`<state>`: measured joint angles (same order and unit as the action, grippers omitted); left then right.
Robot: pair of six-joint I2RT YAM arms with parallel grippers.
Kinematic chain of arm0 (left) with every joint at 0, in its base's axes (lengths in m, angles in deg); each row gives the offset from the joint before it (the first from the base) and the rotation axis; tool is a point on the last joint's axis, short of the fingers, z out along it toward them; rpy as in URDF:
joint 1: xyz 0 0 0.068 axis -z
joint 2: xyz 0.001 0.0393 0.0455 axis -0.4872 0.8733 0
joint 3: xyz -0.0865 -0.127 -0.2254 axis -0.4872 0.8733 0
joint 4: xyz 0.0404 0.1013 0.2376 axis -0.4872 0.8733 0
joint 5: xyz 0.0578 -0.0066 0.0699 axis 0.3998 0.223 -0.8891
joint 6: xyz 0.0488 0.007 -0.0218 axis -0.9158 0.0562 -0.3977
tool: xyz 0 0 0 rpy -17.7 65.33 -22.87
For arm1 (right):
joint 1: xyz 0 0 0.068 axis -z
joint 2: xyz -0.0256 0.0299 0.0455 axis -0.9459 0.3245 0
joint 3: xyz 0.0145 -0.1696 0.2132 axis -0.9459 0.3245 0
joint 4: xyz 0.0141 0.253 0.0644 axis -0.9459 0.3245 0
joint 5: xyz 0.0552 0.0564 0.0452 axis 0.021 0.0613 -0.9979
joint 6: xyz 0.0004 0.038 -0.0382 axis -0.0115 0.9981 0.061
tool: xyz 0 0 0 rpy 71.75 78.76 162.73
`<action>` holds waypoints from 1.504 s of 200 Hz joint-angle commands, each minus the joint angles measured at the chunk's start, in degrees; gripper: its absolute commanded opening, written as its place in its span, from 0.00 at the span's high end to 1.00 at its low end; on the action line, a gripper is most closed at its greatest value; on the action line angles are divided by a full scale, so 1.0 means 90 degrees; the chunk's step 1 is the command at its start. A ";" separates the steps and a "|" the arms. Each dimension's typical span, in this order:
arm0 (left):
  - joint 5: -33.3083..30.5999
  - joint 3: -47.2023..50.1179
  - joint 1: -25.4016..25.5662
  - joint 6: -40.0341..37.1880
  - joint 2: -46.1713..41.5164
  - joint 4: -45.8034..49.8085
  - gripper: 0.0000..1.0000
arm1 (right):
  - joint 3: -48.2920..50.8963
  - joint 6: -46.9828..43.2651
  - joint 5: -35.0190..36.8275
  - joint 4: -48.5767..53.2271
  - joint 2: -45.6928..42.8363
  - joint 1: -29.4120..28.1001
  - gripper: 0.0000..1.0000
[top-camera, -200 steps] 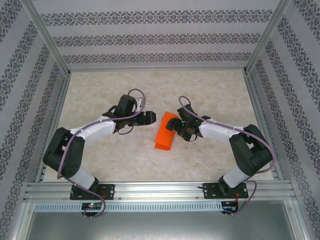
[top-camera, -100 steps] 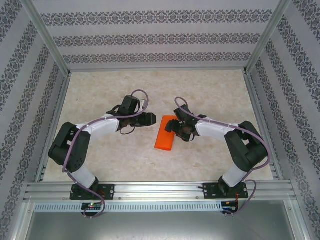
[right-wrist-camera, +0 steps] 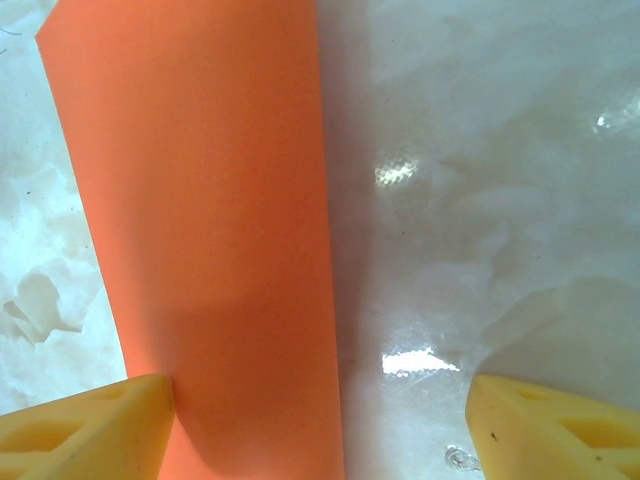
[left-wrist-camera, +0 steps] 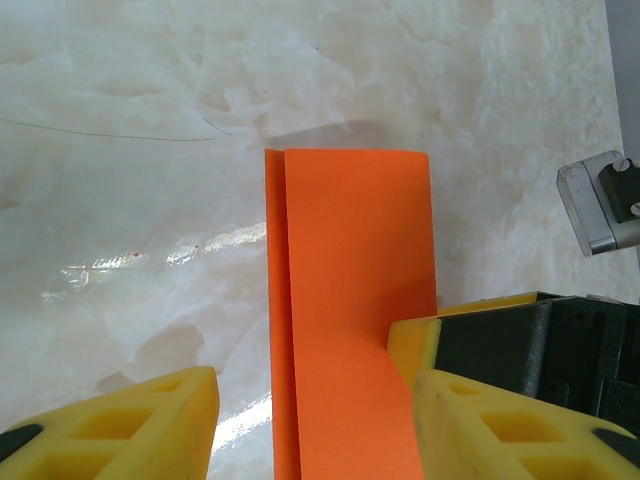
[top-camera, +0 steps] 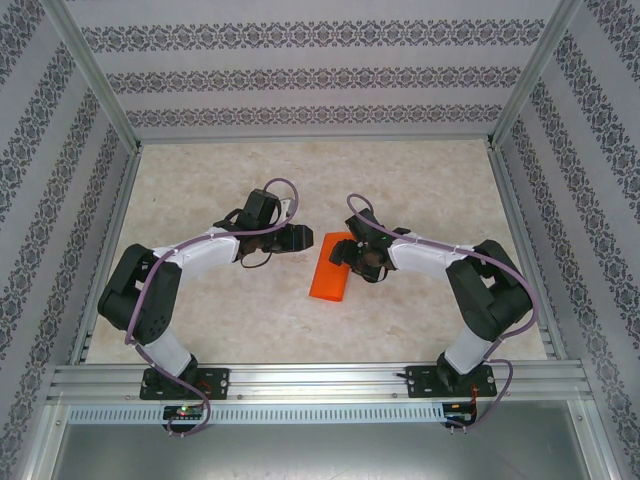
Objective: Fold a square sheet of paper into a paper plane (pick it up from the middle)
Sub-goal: Fold a square sheet of paper at the center of the table, then hold the square sheet of paper at the center of the table.
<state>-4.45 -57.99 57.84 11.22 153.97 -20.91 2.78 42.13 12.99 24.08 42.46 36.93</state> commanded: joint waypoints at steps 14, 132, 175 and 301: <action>0.0086 -0.0139 0.0084 -0.0088 0.0072 0.0080 0.45 | -0.0157 0.0089 0.0141 0.0112 0.0289 -0.0083 0.20; 0.0091 -0.0123 0.0091 -0.0088 0.0072 0.0109 0.46 | -0.0648 0.0104 0.0378 0.0841 0.0724 -0.0218 0.18; 0.0095 -0.0134 0.0088 -0.0086 0.0067 0.0115 0.46 | -0.0703 0.0077 0.0493 0.1054 0.0744 -0.0218 0.18; 0.0234 -0.0195 0.0092 -0.0029 0.0254 0.0202 0.68 | -0.0735 0.0247 0.0721 0.1379 0.0908 -0.0234 0.19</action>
<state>-3.67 -58.05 57.84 11.22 155.22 -20.51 -4.76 42.83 17.45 33.35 47.72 35.05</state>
